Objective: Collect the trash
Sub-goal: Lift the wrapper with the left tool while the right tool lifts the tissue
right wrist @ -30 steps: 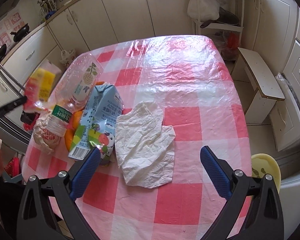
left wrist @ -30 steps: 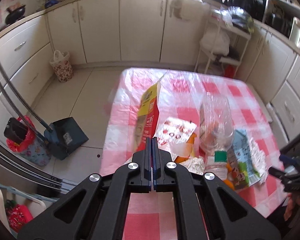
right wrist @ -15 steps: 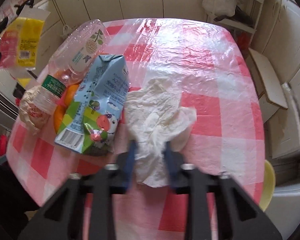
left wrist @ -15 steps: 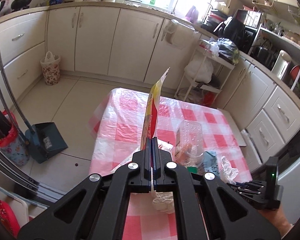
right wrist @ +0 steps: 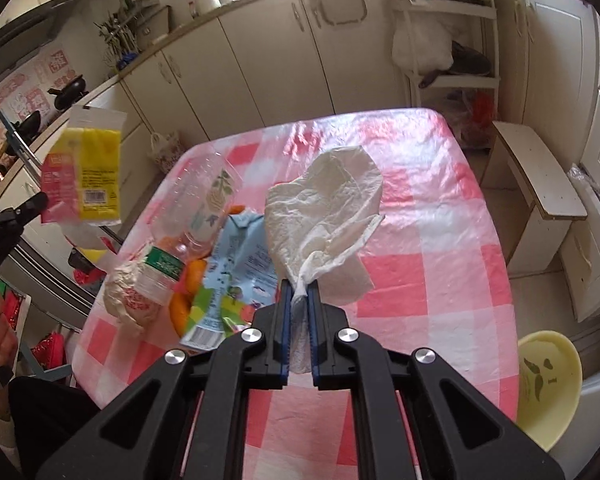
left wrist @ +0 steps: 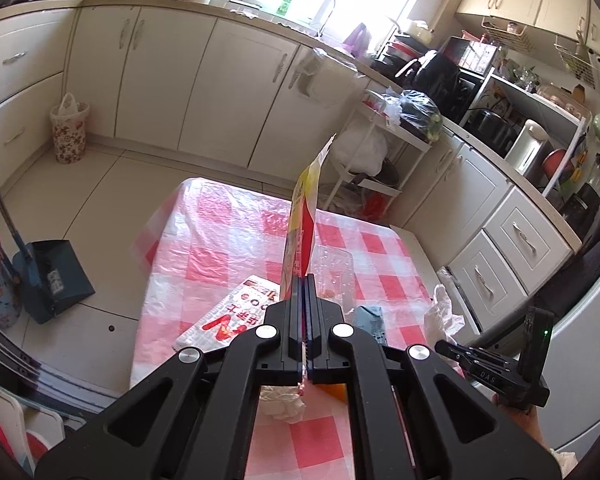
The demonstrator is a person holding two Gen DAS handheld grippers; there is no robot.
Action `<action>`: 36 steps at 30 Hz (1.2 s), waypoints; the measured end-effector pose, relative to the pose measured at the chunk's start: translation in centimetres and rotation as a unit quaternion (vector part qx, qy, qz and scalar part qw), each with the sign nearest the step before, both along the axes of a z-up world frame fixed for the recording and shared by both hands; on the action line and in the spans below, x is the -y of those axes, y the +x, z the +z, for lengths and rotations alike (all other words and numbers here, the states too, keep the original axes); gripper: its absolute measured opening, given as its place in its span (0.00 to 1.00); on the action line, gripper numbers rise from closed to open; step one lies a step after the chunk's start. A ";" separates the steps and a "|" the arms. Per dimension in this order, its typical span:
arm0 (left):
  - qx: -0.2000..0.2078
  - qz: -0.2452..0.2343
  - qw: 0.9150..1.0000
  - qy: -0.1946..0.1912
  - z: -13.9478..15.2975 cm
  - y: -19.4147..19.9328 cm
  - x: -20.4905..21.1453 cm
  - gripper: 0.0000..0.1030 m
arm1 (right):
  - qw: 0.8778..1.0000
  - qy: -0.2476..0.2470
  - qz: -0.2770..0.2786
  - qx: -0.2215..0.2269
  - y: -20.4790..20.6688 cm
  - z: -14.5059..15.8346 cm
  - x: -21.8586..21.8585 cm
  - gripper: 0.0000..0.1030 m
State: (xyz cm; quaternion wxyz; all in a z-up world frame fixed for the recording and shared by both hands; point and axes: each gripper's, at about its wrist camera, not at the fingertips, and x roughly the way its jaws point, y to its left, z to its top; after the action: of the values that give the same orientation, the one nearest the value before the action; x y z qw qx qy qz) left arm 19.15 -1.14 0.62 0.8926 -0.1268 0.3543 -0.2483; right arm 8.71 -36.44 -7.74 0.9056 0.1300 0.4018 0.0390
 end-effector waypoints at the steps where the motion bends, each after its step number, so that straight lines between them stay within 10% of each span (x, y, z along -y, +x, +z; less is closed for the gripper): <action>1: 0.000 -0.002 1.000 0.001 0.0 -0.1 0.2 0.01 | 1.000 -0.001 0.003 0.003 0.0 0.2 -0.3 0.08; 36: -0.005 -0.024 0.999 -0.043 -0.5 -4.1 1.9 0.01 | 0.999 -0.025 0.025 0.039 -1.0 1.4 -3.0 0.09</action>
State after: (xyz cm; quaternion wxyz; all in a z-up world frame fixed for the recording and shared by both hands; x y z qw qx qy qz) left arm 15.05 -3.08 0.16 0.8784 -0.1580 0.3506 -0.2839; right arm 7.76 -33.43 -6.36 0.9223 0.0960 0.3700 0.0568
